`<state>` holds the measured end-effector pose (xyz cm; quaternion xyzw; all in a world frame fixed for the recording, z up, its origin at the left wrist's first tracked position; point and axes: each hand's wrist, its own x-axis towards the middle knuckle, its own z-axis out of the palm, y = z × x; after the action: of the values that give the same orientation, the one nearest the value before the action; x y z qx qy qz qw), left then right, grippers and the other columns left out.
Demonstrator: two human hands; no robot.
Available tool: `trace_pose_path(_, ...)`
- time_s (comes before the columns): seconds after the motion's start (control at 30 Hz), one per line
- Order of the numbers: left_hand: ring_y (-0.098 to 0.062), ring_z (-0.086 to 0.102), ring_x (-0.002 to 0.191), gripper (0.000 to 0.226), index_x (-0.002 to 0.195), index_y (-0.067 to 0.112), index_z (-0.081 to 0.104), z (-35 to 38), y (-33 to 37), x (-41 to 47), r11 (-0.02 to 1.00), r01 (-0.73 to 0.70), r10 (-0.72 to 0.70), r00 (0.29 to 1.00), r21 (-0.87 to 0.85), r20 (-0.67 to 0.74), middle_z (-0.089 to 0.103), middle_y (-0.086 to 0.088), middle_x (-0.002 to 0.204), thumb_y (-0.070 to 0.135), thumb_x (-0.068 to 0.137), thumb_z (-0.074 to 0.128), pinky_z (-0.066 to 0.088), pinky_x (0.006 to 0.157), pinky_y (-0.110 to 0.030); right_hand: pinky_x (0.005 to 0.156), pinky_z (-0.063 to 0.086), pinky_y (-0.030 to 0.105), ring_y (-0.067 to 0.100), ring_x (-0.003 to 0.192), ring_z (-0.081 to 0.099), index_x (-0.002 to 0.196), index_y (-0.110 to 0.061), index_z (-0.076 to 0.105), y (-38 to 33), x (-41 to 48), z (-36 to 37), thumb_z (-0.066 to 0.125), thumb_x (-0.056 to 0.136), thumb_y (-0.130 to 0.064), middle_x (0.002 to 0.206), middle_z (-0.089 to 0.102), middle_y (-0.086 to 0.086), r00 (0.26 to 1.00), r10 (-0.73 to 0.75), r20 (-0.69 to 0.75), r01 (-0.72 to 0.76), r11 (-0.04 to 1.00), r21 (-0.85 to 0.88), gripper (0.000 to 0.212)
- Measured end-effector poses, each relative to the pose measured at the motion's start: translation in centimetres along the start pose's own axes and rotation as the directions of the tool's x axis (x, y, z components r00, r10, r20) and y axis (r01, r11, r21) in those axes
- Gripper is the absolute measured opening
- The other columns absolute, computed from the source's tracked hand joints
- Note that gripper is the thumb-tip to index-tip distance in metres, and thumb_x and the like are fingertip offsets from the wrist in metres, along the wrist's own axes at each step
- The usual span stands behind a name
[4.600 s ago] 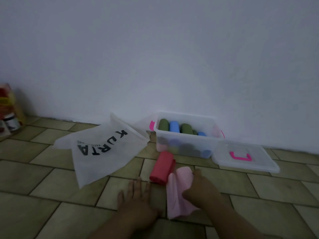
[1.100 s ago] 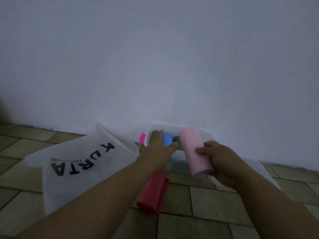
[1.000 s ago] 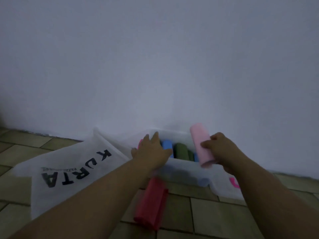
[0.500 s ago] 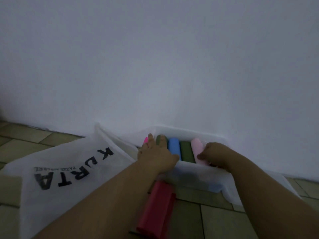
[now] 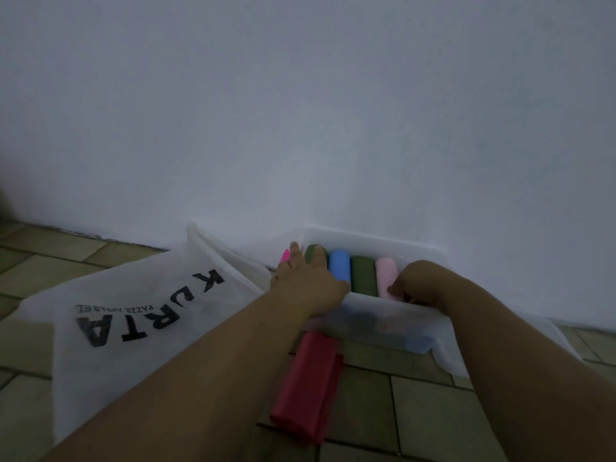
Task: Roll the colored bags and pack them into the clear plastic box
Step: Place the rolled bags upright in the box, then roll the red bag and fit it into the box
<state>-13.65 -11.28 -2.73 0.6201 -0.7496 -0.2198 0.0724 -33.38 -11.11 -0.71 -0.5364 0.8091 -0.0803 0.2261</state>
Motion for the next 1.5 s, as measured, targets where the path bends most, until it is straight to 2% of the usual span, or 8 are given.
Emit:
trace_pose_path(0.27,-0.041,-0.002,0.143,0.090,0.150,0.022,-0.007,0.4,-0.1,0.6,1.000,0.023,-0.023,1.000,0.020,-0.008,-0.019,-0.016,0.156,0.062,0.086,0.043,0.010,0.116,-0.050,0.093,0.040,0.031,0.027,0.114,0.053,0.125,-0.001,0.055,-0.4,0.5,0.9,0.059,0.090,-0.032,0.127,0.057,0.014,0.999,-0.021,-0.038,0.007,0.947,-0.320,0.047)
trace_pose_path(0.43,-0.034,-0.001,0.145,0.084,0.151,0.024,-0.002,0.7,-0.3,-1.2,0.984,-0.067,0.039,0.985,-0.163,-0.167,-0.013,-0.013,0.158,0.057,0.090,0.045,0.011,0.116,-0.046,0.078,0.047,0.033,0.028,0.094,0.058,0.117,-0.005,0.055,0.2,0.3,1.2,0.068,0.076,-0.021,0.106,0.058,0.013,0.974,0.004,-0.226,-0.017,0.998,-0.054,0.046)
trace_pose_path(0.63,-0.017,0.020,0.142,0.065,0.147,0.028,0.017,2.9,-5.6,-10.2,0.966,-0.199,0.173,0.972,-0.163,-0.162,0.015,-0.002,0.158,0.045,0.089,0.040,0.023,0.115,-0.035,0.057,0.033,0.016,0.007,0.063,0.050,0.078,-0.023,0.052,1.1,-8.5,4.0,0.061,0.079,-0.019,0.072,0.053,-0.007,0.497,-0.296,-0.816,0.581,0.812,0.059,0.010)
trace_pose_path(0.83,-0.033,-0.027,0.140,0.090,0.149,0.021,-0.017,8.8,-9.5,-17.2,0.963,0.046,-0.141,0.926,0.265,0.350,-0.032,-0.010,0.152,0.056,0.088,0.040,-0.007,0.113,-0.052,0.080,0.046,0.026,0.010,0.095,0.055,0.117,-0.029,0.044,-2.6,-14.4,14.6,0.056,0.080,-0.059,0.114,0.053,-0.008,0.929,-0.342,-0.142,0.352,0.935,0.048,0.049)
trace_pose_path(0.93,-0.027,-0.025,0.142,0.092,0.148,0.031,-0.017,9.6,-9.7,-17.8,0.963,0.077,-0.142,0.959,0.258,0.246,-0.029,-0.003,0.155,0.067,0.083,0.037,-0.006,0.113,-0.051,0.084,0.048,0.032,0.022,0.108,0.052,0.138,-0.020,0.024,-3.6,-14.5,16.1,0.065,0.073,-0.047,0.131,0.041,0.004,0.929,-0.344,-0.139,0.345,0.939,-0.017,0.081)
trace_pose_path(1.23,-0.021,-0.015,0.145,0.094,0.150,0.033,0.001,10.3,-10.6,-18.6,0.985,0.070,-0.078,0.996,0.160,0.047,-0.014,0.000,0.159,0.070,0.074,0.042,-0.002,0.113,-0.050,0.086,0.045,0.036,0.029,0.108,0.054,0.141,-0.022,0.028,0.6,-19.8,15.3,0.052,0.085,-0.025,0.125,0.052,0.010,0.910,-0.415,0.003,0.387,0.845,-0.369,0.061)
trace_pose_path(1.37,-0.009,0.045,0.120,0.059,0.141,0.022,0.039,10.7,-7.8,-20.1,0.944,0.101,-0.149,0.980,-0.316,-0.133,0.039,-0.001,0.145,0.045,0.089,0.053,0.038,0.097,-0.027,0.096,0.042,0.032,0.025,0.117,0.052,0.140,-0.016,0.033,0.5,-21.8,15.8,0.054,0.087,-0.028,0.134,0.051,0.010,0.960,-0.277,0.035,0.279,0.956,-0.086,0.058)
trace_pose_path(1.5,-0.019,0.060,0.082,0.025,0.111,0.006,0.060,10.2,-4.2,-20.9,0.614,0.280,-0.328,0.941,-0.738,0.084,0.065,-0.009,0.100,0.022,0.094,0.051,0.044,0.073,-0.027,0.096,0.040,0.031,0.020,0.115,0.054,0.139,-0.014,0.033,-0.1,-23.9,16.4,0.044,0.094,-0.036,0.136,0.051,0.007,0.968,-0.242,0.073,0.238,0.970,0.053,0.052)
